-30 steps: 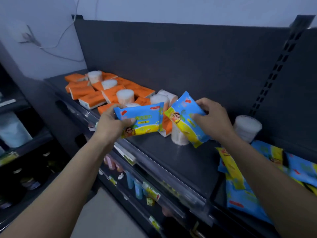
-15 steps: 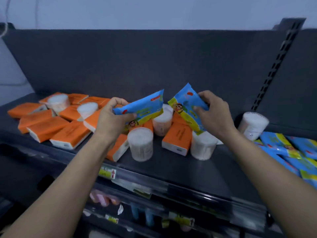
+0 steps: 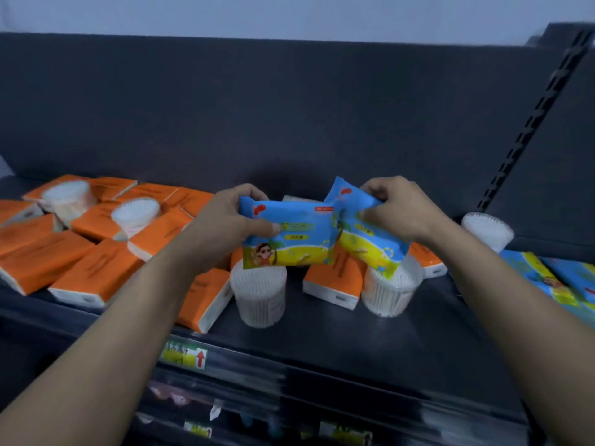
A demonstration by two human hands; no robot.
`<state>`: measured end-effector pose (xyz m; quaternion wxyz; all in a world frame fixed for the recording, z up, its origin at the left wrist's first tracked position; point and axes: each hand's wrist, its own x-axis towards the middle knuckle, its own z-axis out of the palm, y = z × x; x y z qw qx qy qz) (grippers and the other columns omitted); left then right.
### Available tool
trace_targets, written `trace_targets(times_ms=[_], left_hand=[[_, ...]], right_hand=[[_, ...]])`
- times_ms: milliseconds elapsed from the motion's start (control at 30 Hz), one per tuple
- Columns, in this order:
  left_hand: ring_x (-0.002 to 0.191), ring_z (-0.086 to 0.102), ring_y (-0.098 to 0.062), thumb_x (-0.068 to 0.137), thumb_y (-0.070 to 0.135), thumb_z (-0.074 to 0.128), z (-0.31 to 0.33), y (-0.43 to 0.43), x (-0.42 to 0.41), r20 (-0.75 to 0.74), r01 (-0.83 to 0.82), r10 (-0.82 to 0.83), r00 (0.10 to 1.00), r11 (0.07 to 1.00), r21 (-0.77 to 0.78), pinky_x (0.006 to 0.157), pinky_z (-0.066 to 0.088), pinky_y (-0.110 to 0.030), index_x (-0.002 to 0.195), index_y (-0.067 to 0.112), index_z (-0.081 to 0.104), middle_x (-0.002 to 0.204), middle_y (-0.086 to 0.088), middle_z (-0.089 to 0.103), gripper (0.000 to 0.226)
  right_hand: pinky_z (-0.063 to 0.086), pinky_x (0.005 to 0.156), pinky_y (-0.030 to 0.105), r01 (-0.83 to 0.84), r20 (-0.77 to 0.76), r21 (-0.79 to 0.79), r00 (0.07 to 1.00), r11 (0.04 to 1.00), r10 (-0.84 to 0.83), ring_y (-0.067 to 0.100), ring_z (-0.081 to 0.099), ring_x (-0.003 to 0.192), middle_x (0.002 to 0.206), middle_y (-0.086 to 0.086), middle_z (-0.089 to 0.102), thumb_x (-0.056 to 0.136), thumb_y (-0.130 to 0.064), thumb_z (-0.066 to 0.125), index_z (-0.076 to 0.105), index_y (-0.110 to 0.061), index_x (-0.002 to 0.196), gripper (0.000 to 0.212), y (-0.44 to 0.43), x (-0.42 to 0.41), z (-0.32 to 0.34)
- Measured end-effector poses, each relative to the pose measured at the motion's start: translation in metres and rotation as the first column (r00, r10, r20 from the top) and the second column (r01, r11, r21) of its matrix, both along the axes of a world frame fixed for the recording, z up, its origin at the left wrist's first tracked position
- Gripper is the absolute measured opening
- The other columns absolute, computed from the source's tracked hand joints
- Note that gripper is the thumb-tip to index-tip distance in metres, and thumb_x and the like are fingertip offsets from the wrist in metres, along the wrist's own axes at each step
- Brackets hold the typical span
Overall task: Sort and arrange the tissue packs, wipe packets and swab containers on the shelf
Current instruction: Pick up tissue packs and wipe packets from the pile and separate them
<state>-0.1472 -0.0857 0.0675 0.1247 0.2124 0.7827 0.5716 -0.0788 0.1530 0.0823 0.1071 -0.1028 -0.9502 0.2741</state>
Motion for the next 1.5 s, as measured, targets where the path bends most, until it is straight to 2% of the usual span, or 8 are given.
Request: trace_targets(times_ms=[367,500,667,867,1067,1233,1400,1500], left_hand=[[0.046,0.048,0.001,0.064,-0.002,0.08,-0.005,0.019,0.019,-0.16,0.316,-0.344,0.925,0.932,-0.177,0.046,0.041,-0.011,0.074,0.013,0.054,0.065,0.002,0.055,0.031],[0.054,0.043,-0.007,0.067,0.003,0.077,-0.015,0.021,0.039,-0.325,0.364,-0.44,0.837,0.891,-0.271,0.053,0.04,-0.02,0.075,0.014,0.056,0.067,0.002,0.052,0.025],[0.049,0.042,-0.004,0.072,0.004,0.075,-0.021,0.026,0.058,-0.414,0.354,-0.426,0.805,0.904,-0.241,0.047,0.036,-0.011,0.081,0.008,0.055,0.068,-0.001,0.049,0.022],[0.054,0.046,-0.006,0.081,0.013,0.069,-0.056,0.032,0.068,-0.338,0.218,-0.318,0.886,0.928,-0.302,0.044,0.035,-0.012,0.082,0.011,0.054,0.07,-0.002,0.055,0.014],[0.078,0.048,-0.017,0.084,0.012,0.064,-0.076,0.033,0.063,-0.365,0.056,-0.211,0.907,0.918,-0.393,0.063,0.032,-0.022,0.084,0.011,0.054,0.087,-0.005,0.053,0.011],[0.092,0.046,-0.019,0.085,0.014,0.064,-0.08,0.039,0.058,-0.378,0.008,-0.256,0.89,0.837,-0.547,0.079,0.035,-0.025,0.109,0.008,0.062,0.101,-0.007,0.047,0.025],[0.105,0.052,-0.026,0.083,0.016,0.066,-0.083,0.05,0.057,-0.393,-0.011,-0.358,0.847,0.727,-0.686,0.081,0.036,-0.026,0.119,0.013,0.061,0.114,-0.012,0.058,0.036],[0.106,0.053,-0.025,0.085,0.013,0.063,-0.089,0.053,0.06,-0.359,-0.022,-0.358,0.862,0.681,-0.732,0.081,0.038,-0.027,0.116,0.012,0.061,0.116,-0.01,0.059,0.031]], right_hand=[[0.048,0.065,0.022,0.243,-0.052,-0.13,0.966,0.961,-0.252,0.011,0.058,0.07,0.08,-0.003,0.066,0.078,-0.002,0.063,0.061,-0.021,0.083,0.02,-0.017,0.087,-0.001],[0.043,0.058,0.028,0.346,0.014,-0.078,0.938,0.935,-0.346,0.013,0.052,0.065,0.071,-0.002,0.06,0.076,-0.003,0.063,0.055,-0.024,0.071,0.023,-0.029,0.122,-0.016],[0.047,0.067,0.032,0.397,0.053,-0.016,0.917,0.918,-0.395,0.021,0.058,0.074,0.083,0.007,0.067,0.075,-0.004,0.062,0.062,-0.02,0.089,0.021,-0.031,0.146,-0.028],[0.04,0.058,0.022,0.345,0.136,0.077,0.926,0.935,-0.353,0.018,0.055,0.081,0.088,0.001,0.06,0.08,-0.004,0.062,0.063,-0.015,0.106,0.027,-0.014,0.141,-0.042],[0.044,0.096,0.04,0.169,0.329,0.143,0.921,0.975,-0.208,0.023,0.055,0.108,0.115,0.0,0.062,0.083,-0.01,0.062,0.062,-0.022,0.116,0.035,0.011,0.123,-0.061],[0.04,0.078,0.024,0.031,0.418,0.106,0.906,0.994,-0.073,0.015,0.056,0.1,0.104,-0.005,0.061,0.082,-0.007,0.061,0.064,-0.021,0.11,0.031,0.018,0.111,-0.066],[0.044,0.073,0.027,-0.051,0.459,0.209,0.887,0.977,-0.051,0.018,0.059,0.09,0.097,0.003,0.068,0.082,-0.016,0.064,0.069,-0.008,0.099,0.019,0.026,0.102,-0.075],[0.043,0.07,0.032,-0.021,0.422,0.215,0.904,0.976,-0.073,0.025,0.058,0.081,0.08,0.012,0.064,0.085,-0.022,0.061,0.063,-0.003,0.073,0.022,0.035,0.101,-0.076]])
